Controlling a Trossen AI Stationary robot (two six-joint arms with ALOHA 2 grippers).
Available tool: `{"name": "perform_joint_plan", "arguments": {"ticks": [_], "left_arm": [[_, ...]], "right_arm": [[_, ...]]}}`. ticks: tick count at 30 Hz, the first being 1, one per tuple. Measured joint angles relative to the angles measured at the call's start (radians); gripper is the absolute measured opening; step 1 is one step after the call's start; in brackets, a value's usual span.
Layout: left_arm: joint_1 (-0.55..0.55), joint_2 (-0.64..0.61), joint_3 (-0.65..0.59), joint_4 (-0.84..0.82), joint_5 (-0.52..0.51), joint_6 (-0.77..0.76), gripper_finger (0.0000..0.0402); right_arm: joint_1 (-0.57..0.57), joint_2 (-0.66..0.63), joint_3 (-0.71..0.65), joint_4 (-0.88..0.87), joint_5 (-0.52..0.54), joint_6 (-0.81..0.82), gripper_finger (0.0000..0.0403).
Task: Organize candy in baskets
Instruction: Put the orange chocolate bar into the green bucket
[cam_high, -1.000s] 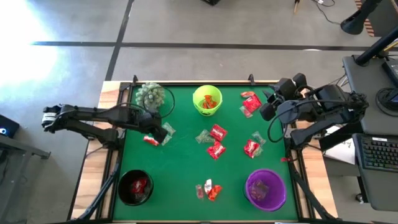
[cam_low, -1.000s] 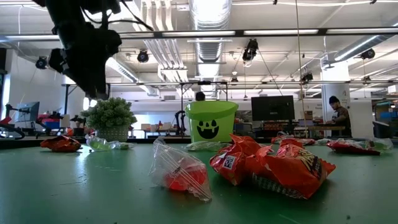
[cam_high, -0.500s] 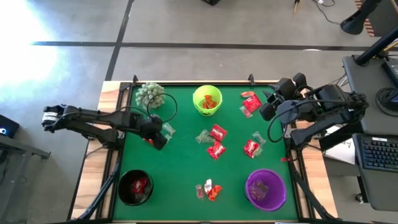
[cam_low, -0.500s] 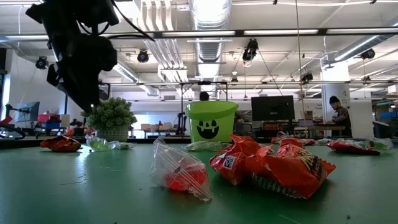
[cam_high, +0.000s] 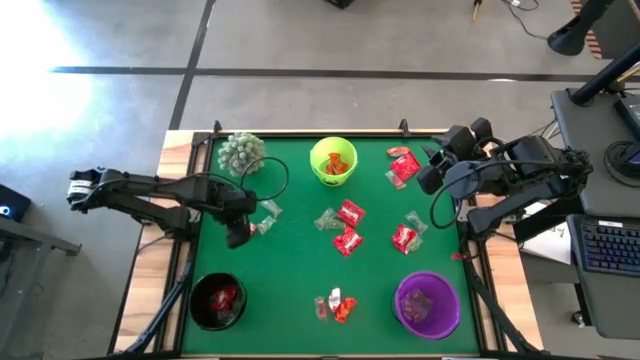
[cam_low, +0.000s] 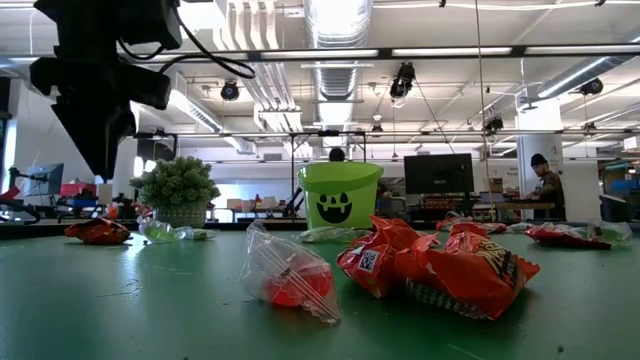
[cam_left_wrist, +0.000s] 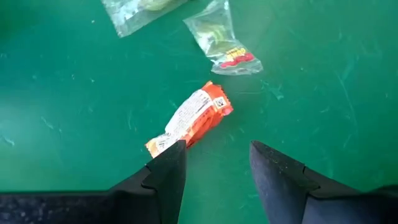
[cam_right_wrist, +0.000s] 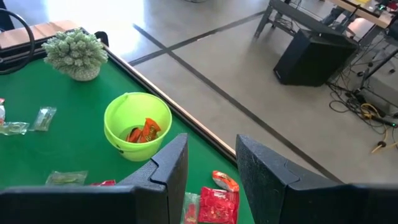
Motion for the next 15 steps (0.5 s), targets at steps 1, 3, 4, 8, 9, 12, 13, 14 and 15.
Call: {"name": "perform_joint_plan", "arguments": {"ticks": [1, 3, 4, 8, 9, 12, 13, 14, 15], "left_arm": [[0.0, 0.0, -0.001, 0.001, 0.0, 0.016, 0.0162], [0.0, 0.0, -0.007, 0.002, 0.0, 0.058, 0.0168], [0.0, 0.0, -0.012, 0.003, 0.0, 0.081, 0.0172], [0.0, 0.0, -0.034, 0.019, 0.001, 0.163, 0.0185], [0.0, 0.0, -0.037, 0.019, 0.004, 0.164, 0.0188], [0.0, 0.0, -0.039, 0.021, 0.013, 0.163, 0.0192], [0.0, 0.0, -0.04, 0.022, 0.013, 0.159, 0.0192], [0.0, 0.0, -0.043, 0.028, 0.013, 0.151, 0.0192], [0.0, 0.001, -0.047, 0.04, 0.013, 0.143, 0.0192]], "right_arm": [[0.0, 0.0, 0.0, 0.001, 0.0, 0.005, 0.0128], [0.0, 0.0, 0.0, 0.002, 0.0, 0.015, 0.0128], [0.0, 0.0, 0.0, 0.003, 0.0, 0.022, 0.0128], [0.0, 0.0, 0.0, 0.003, -0.001, 0.046, 0.0128], [0.0, 0.0, 0.0, 0.003, -0.002, 0.054, 0.0128], [0.0, 0.0, 0.0, 0.003, -0.007, 0.058, 0.0128], [0.0, 0.0, 0.0, 0.004, -0.007, 0.058, 0.0127], [0.0, 0.0, 0.0, 0.004, -0.007, 0.058, 0.0128], [0.0, 0.0, 0.0, 0.004, -0.007, 0.058, 0.0128]]}}
